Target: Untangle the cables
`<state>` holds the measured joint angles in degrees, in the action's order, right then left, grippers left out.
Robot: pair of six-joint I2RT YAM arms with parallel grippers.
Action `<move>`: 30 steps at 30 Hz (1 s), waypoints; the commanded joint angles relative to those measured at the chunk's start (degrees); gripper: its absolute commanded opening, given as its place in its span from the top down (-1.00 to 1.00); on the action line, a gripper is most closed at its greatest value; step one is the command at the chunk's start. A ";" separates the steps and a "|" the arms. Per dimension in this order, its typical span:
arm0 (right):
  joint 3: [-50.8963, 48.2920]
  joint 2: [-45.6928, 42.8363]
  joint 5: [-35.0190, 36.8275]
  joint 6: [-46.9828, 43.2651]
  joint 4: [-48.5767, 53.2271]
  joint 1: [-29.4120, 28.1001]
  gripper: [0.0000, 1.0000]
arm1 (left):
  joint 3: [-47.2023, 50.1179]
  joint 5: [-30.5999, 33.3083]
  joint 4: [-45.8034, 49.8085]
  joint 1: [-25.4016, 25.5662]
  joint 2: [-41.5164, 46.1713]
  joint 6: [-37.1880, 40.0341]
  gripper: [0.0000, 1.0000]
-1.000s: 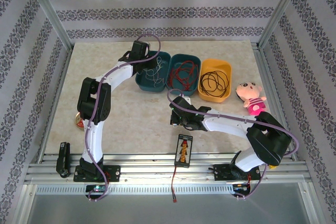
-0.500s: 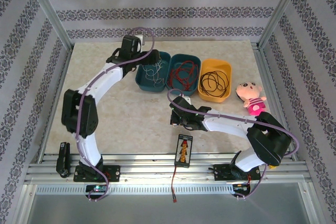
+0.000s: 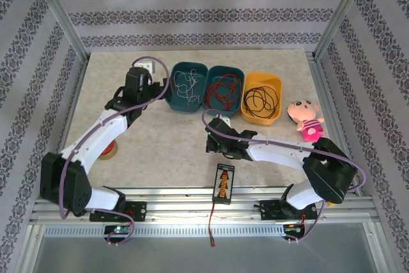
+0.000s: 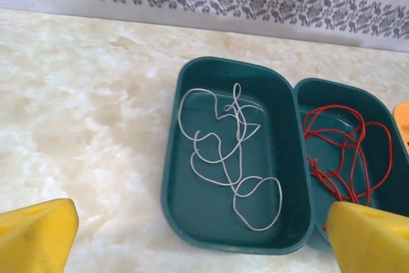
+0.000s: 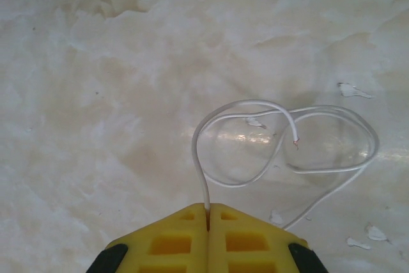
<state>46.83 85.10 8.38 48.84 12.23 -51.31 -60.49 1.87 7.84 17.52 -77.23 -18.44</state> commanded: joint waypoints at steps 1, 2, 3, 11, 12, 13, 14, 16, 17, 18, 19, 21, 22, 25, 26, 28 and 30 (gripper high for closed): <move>2.45 -1.25 2.42 -2.31 0.04 -1.28 1.00 | 5.14 3.79 -2.45 -0.46 5.98 -1.24 -0.99; 2.71 -1.18 2.52 -2.71 0.15 -1.49 1.00 | 7.14 4.14 -2.27 -0.55 7.68 -1.77 -0.99; 3.02 -1.23 2.62 -3.04 0.23 -1.59 1.00 | 8.72 4.55 -2.13 -0.50 9.36 -2.20 -0.99; 5.69 -2.67 3.26 -6.74 -0.19 -3.34 1.00 | 23.92 9.23 -2.41 -0.56 20.15 -5.63 -0.99; 5.99 -2.97 3.41 -7.18 -0.17 -3.53 1.00 | 24.87 9.52 -1.80 -0.60 20.99 -5.80 -0.99; 6.29 -3.41 3.40 -7.50 -0.10 -3.75 1.00 | 25.96 9.92 -1.09 -0.56 22.23 -6.08 -0.99; 6.70 -3.91 3.55 -7.57 -0.01 -3.87 1.00 | 26.95 10.48 -0.45 -0.63 23.15 -6.41 -0.99; 7.08 -4.84 3.77 -8.03 -0.44 -3.97 1.00 | 28.82 11.65 0.39 -0.59 25.62 -7.08 -0.99; 7.29 -5.30 4.00 -8.22 -0.65 -4.02 1.00 | 29.82 12.24 0.64 -0.59 26.86 -7.39 -0.99; 7.52 -5.76 4.13 -8.36 -0.78 -4.15 1.00 | 30.64 12.61 0.69 -0.59 27.91 -7.62 -0.99; 7.78 -6.19 4.19 -8.74 -0.90 -4.23 1.00 | 31.50 12.96 0.73 -0.57 29.05 -8.04 -0.99; 8.53 -6.73 4.40 -9.40 -1.11 -4.37 1.00 | 32.99 13.23 0.36 -0.60 30.97 -8.69 -0.99; 9.21 -7.07 4.53 -9.67 -0.99 -4.40 1.00 | 33.83 13.25 0.06 -0.58 32.03 -9.13 -0.99; 10.99 -7.63 4.81 -10.98 -1.03 -4.67 1.00 | 36.29 13.30 -1.23 -0.61 34.52 -11.00 -0.99; 11.67 -7.80 5.01 -11.56 -0.98 -4.66 1.00 | 37.10 13.25 -1.70 -0.64 35.45 -11.72 -0.99; 13.40 -7.93 5.68 -12.63 -0.25 -4.68 1.00 | 38.49 13.20 -2.40 -0.64 36.64 -13.20 -0.99; 15.53 -7.85 6.94 -13.98 0.97 -4.66 1.00 | 39.69 12.94 -3.00 -0.64 37.58 -14.19 -0.99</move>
<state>58.89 78.78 12.27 38.02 12.27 -55.40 -22.13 14.02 6.94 17.50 -41.04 -29.41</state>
